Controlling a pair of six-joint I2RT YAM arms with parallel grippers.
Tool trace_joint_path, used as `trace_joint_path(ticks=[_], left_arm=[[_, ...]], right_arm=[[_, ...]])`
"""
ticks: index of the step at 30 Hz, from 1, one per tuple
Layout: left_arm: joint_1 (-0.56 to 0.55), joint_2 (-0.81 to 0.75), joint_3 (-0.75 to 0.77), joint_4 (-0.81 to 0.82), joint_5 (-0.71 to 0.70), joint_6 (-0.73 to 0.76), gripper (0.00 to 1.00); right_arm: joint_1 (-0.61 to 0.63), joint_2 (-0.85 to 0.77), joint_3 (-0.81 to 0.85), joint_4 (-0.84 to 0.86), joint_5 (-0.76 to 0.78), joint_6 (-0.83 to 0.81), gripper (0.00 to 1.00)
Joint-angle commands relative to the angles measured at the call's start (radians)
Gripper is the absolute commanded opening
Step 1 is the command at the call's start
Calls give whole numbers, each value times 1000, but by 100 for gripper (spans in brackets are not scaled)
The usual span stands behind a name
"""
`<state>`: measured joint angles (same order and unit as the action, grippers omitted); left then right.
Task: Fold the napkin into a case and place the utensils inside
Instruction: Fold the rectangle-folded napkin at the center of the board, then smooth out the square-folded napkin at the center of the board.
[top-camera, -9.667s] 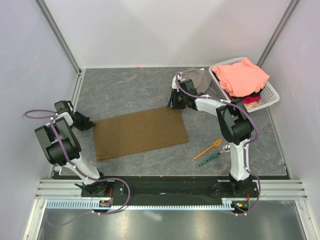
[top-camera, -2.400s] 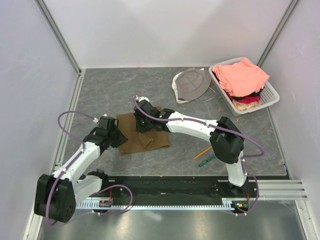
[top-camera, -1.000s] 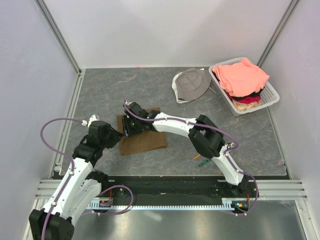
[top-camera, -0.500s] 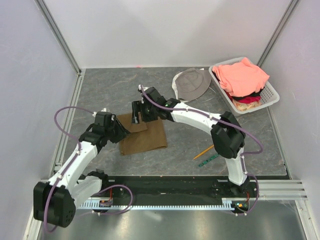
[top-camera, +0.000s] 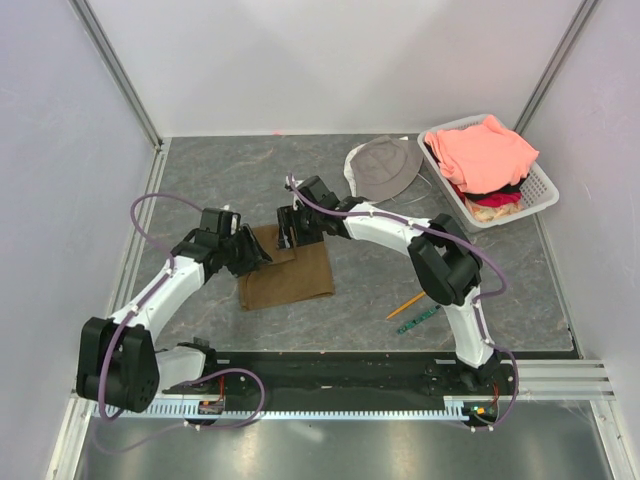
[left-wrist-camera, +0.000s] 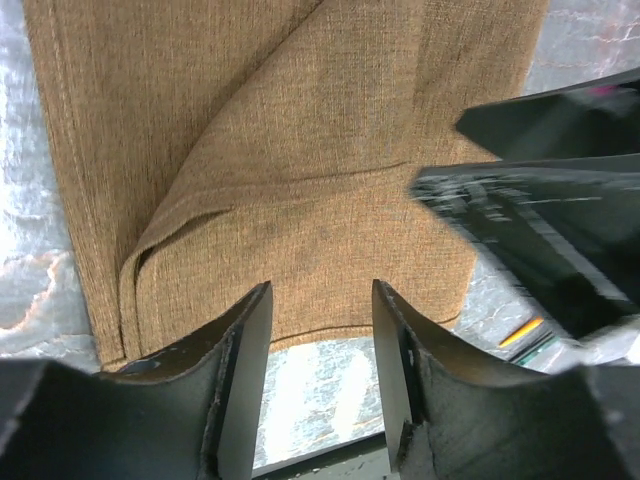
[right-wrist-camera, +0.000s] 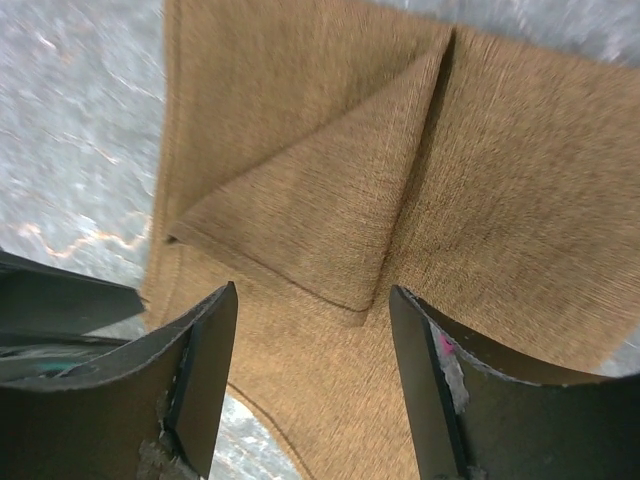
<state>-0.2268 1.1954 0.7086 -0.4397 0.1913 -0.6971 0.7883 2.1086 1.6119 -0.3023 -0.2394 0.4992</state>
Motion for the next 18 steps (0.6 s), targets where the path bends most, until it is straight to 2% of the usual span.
trace_joint_path(ticks=[1,5,12,18], left_arm=[[4,21,71,-4,14,94,52],[17,3,86,-4,33,97,52],[30,-42,72,-7,63,87,51],[44,-83,61,-20,69,88,50]], right_arm=[[5,36,10,31,-43,-28,69],[5,56,-6,54,-58,-25,65],[8,77,-10,92,-81,10,53],[8,102,25,118,-101,51,29]])
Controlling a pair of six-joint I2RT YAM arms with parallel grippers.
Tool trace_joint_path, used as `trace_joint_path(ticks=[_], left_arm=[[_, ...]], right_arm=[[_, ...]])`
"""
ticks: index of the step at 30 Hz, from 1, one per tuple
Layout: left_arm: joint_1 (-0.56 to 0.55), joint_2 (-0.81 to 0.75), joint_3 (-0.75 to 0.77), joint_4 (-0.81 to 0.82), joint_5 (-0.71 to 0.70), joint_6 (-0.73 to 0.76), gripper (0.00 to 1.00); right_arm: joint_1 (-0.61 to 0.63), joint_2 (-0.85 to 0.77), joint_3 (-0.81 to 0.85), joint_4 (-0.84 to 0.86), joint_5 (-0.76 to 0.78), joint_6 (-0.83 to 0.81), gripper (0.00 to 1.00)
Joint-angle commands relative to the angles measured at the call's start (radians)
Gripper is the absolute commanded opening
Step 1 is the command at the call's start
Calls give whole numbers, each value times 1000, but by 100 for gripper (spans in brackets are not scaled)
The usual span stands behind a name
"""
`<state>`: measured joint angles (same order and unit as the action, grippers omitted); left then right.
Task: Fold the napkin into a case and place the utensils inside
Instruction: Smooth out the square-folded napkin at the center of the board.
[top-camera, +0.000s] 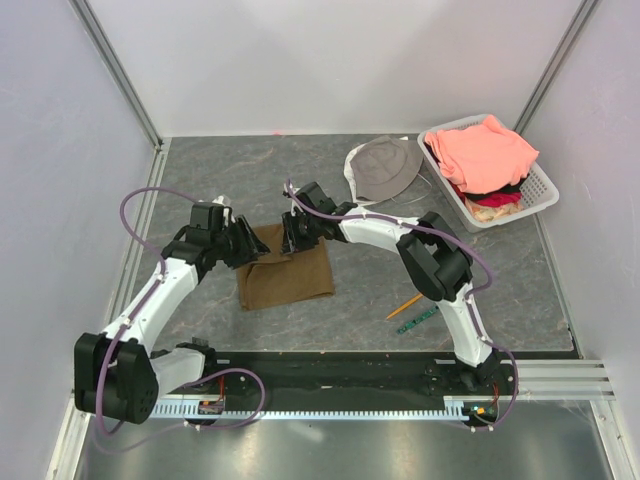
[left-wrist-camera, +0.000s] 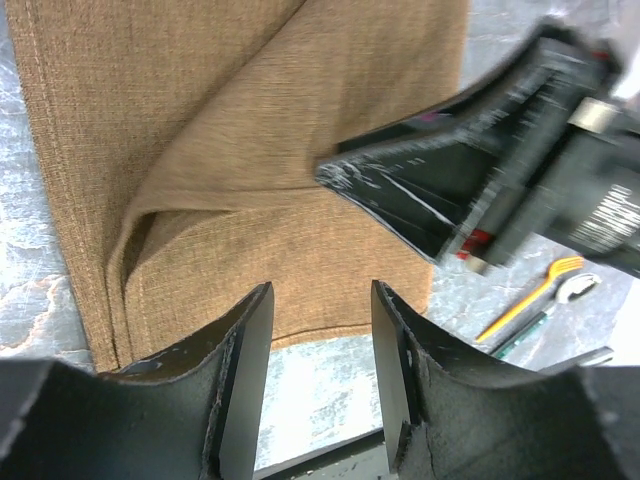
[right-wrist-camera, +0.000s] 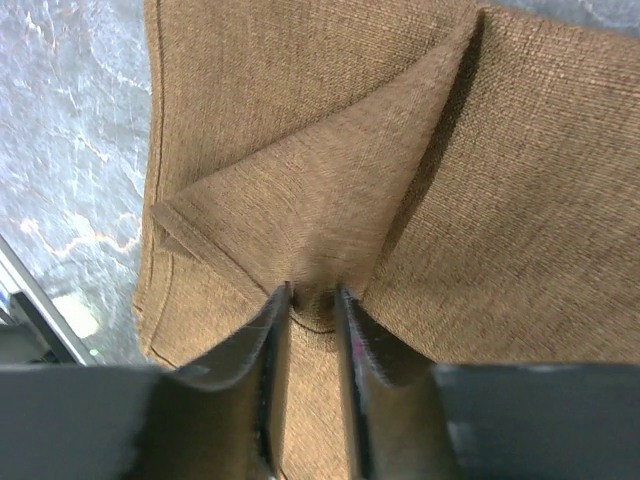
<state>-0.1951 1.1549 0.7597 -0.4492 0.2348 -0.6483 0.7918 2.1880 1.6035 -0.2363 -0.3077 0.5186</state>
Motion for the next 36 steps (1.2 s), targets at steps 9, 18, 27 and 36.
trace_joint_path(ticks=[9,18,27,36], left_arm=[[28,-72,7,-36,6,47,50],[33,-72,12,-37,-9,32,53],[60,80,81,-34,47,49,58],[49,249,-19,190,137,-79,39]], right_arm=[[6,78,127,173,-59,210,12],[14,251,328,373,-180,464,47],[-8,64,310,129,-99,238,73],[7,-236,-178,57,18,149,51]])
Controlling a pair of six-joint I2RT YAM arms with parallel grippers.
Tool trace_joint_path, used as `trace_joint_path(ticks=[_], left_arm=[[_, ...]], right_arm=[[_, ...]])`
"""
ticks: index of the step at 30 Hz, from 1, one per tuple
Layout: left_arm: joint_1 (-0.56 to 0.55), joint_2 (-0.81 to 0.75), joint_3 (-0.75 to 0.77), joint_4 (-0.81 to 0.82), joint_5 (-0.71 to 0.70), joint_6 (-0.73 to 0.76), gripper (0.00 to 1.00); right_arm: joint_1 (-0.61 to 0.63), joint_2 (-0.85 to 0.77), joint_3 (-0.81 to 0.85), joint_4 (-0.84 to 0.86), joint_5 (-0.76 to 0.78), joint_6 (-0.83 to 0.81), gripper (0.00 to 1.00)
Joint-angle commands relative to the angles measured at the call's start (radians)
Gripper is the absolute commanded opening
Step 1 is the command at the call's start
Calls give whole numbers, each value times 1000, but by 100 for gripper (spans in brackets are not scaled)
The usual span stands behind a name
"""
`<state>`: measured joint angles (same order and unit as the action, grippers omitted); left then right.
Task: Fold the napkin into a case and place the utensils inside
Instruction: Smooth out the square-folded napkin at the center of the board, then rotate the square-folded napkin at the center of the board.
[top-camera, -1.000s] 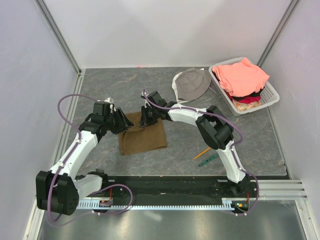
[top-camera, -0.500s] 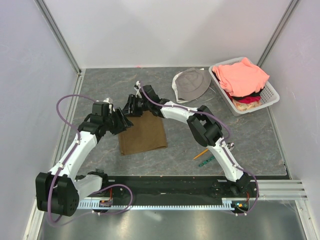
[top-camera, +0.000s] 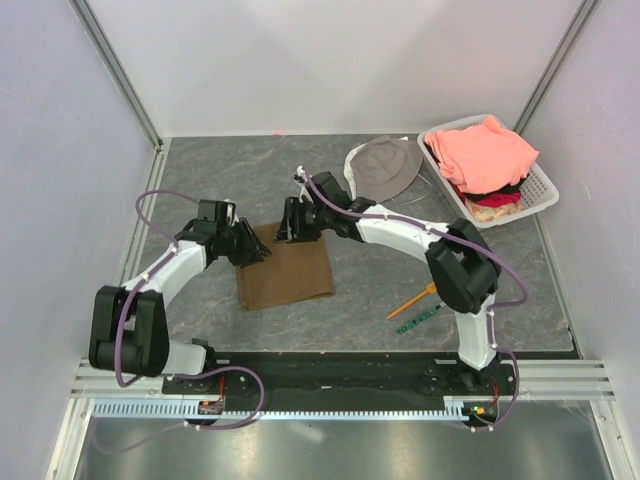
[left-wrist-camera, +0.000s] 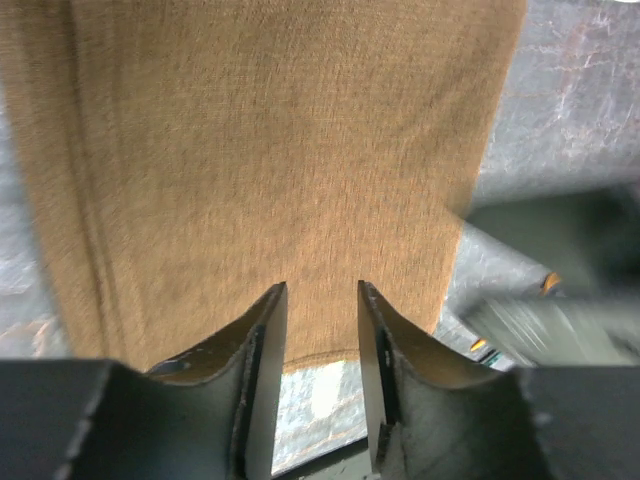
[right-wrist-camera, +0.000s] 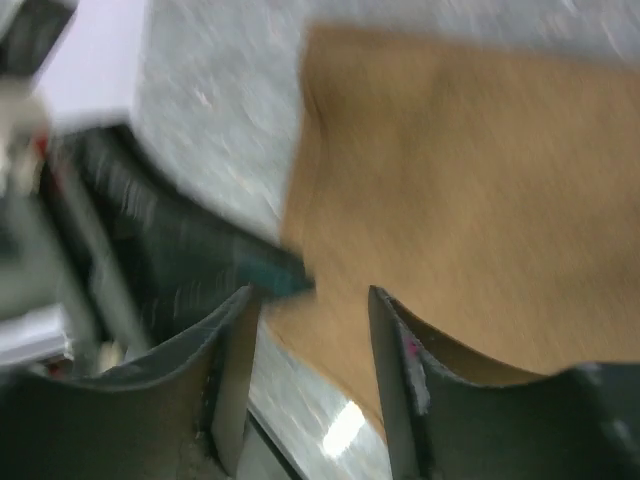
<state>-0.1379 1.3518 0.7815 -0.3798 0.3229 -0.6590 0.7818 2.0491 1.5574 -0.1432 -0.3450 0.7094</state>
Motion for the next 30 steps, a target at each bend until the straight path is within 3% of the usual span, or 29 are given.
trace_joint_path(ticks=[1,5,14,20,22,25,28,30], left_arm=[[-15,58,-48,131,33,-86,39],[-28,72,-82,142,-53,-99,39],[-101,37,-286,246,-55,-263,40],[-130,-36,-407,315,-38,-343,40],[-199,-22,-404,344,-36,-408,40],[-330,67,-337,407,-48,-481,43],[-345,162,-249,486,56,-504,47],[-345,176,-190,481,51,-475,49]], right_arm=[[22,-110,-184,-23,49,-41,46],[53,-139,-258,-19,107,-62,30],[17,-72,-289,-35,285,-181,27],[-29,101,-110,-50,360,-295,26],[-48,146,-13,-67,353,-323,26],[-62,221,119,-87,354,-366,27],[-67,244,251,-165,370,-412,29],[-70,223,274,-202,376,-409,32]])
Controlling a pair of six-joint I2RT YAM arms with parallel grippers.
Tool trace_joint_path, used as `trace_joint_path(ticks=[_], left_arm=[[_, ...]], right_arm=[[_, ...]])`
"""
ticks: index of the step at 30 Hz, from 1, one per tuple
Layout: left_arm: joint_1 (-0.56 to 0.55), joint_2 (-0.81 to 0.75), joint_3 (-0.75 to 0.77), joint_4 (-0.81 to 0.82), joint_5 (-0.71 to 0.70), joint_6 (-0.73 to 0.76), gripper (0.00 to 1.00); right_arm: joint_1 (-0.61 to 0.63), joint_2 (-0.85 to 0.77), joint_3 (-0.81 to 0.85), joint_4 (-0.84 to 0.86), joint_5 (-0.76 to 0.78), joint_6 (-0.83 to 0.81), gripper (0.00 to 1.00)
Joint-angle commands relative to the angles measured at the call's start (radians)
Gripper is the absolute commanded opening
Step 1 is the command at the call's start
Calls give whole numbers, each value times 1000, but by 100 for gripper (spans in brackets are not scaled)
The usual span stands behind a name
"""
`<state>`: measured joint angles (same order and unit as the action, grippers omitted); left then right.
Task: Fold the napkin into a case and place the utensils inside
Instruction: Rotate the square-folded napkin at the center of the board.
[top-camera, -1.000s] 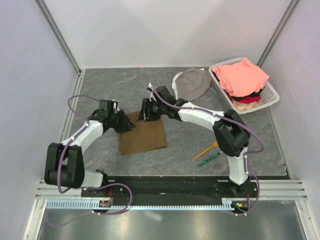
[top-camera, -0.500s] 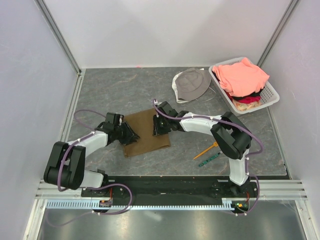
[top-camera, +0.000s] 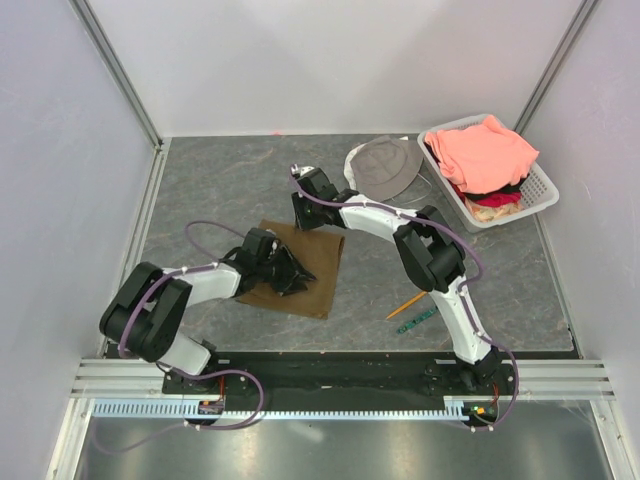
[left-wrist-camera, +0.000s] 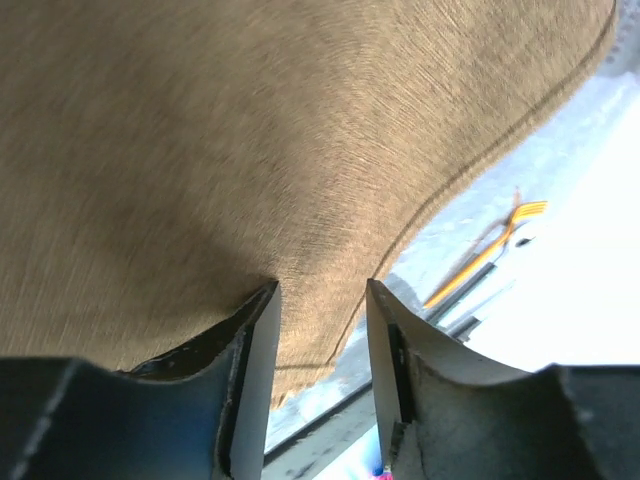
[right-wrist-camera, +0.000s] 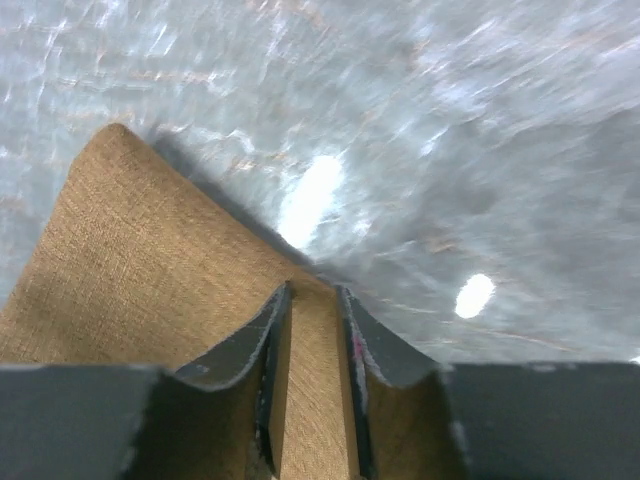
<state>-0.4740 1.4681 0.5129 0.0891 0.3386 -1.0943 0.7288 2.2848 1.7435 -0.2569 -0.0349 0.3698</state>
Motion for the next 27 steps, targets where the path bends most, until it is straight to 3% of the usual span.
trace_joint_path(ticks=[1,6,9,15,19,27], left_arm=[[-11,48,93,-1,27,-29,50],[-12,-90,144,-122,-41,59,50],[-11,-115,147,-202,-104,105,47],[-6,-33,150,-213,-125,139,39],[-8,56,121,-128,-116,119,36],[-61,98,81,12,-61,22,36]], right_arm=[[-19,-49,82,-97,60,-68,34],[-19,-191,-57,-131,29,3,51],[0,-257,-175,-98,-66,73,54],[78,-350,-398,-21,24,119,42],[78,-348,-476,51,29,120,32],[37,-196,-363,62,107,9,31]])
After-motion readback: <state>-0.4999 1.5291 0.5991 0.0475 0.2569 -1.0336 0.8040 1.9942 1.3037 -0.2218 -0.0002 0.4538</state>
